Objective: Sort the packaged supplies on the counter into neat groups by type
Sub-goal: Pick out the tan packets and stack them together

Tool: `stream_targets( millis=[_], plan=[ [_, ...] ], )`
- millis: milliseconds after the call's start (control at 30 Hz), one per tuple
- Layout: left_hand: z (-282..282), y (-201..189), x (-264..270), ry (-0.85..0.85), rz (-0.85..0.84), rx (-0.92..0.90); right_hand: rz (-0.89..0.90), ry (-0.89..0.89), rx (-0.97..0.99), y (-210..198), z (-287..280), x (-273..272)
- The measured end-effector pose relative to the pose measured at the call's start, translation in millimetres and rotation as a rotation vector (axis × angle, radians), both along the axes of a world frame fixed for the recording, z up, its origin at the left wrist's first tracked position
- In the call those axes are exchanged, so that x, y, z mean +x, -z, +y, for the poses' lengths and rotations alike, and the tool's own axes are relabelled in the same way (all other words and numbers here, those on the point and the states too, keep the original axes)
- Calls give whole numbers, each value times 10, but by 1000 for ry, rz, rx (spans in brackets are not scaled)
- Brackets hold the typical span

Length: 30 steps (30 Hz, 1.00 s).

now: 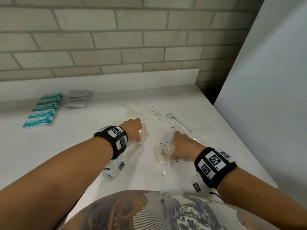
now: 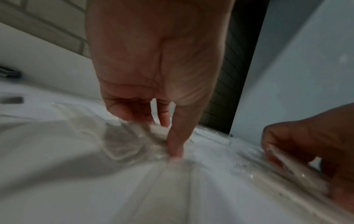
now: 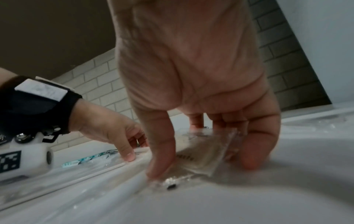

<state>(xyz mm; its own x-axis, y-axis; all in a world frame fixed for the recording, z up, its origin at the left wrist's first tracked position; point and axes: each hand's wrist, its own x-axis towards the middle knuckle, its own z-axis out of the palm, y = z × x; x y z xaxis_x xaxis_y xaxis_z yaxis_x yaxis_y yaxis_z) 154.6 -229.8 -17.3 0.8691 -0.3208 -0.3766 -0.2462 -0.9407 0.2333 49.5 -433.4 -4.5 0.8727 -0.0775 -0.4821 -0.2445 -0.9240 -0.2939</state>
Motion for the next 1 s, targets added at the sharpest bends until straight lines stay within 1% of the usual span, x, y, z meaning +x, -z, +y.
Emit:
stream_targets(
  millis=[100,167,200,267,333,400,467,567,633,733,800,867,933,1000],
  plan=[
    [-26,-53,-60,11,3,-137,44,36,65,-18,-22,59],
    [-79,-103,-139,79,18,-225,74,5,31,-17,-39,85],
    [-118,-130,-190,129,58,-235,81,-26,-11,-12,-42,100],
    [-209,-149,-317,238,145,-200,83,-73,-81,-13,-44,120],
    [-317,-123,-442,367,167,-135,58,-102,-113,-17,-54,133],
    [-408,-84,-540,486,101,-77,-4,-119,-135,-13,-63,144],
    [-437,-62,-592,534,32,-63,-49,-116,-136,-1,-64,167],
    [-395,-59,-628,526,-15,-50,20,-89,-111,-13,-77,226],
    [-363,-64,-663,522,-55,-44,65,-104,-122,-32,-95,258],
    [-340,-81,-689,545,-159,-28,69,-164,-182,-55,-87,288],
    [-326,-80,-671,535,-198,4,66,-183,-181,-62,-65,313],
    [-306,-73,-640,473,-179,35,61,-174,-131,-62,-46,336],
    [-280,-58,-595,388,-120,35,85,-146,-62,-51,-53,351],
    [-256,-58,-512,348,-69,30,107,-150,-16,-31,-81,366]
  ],
)
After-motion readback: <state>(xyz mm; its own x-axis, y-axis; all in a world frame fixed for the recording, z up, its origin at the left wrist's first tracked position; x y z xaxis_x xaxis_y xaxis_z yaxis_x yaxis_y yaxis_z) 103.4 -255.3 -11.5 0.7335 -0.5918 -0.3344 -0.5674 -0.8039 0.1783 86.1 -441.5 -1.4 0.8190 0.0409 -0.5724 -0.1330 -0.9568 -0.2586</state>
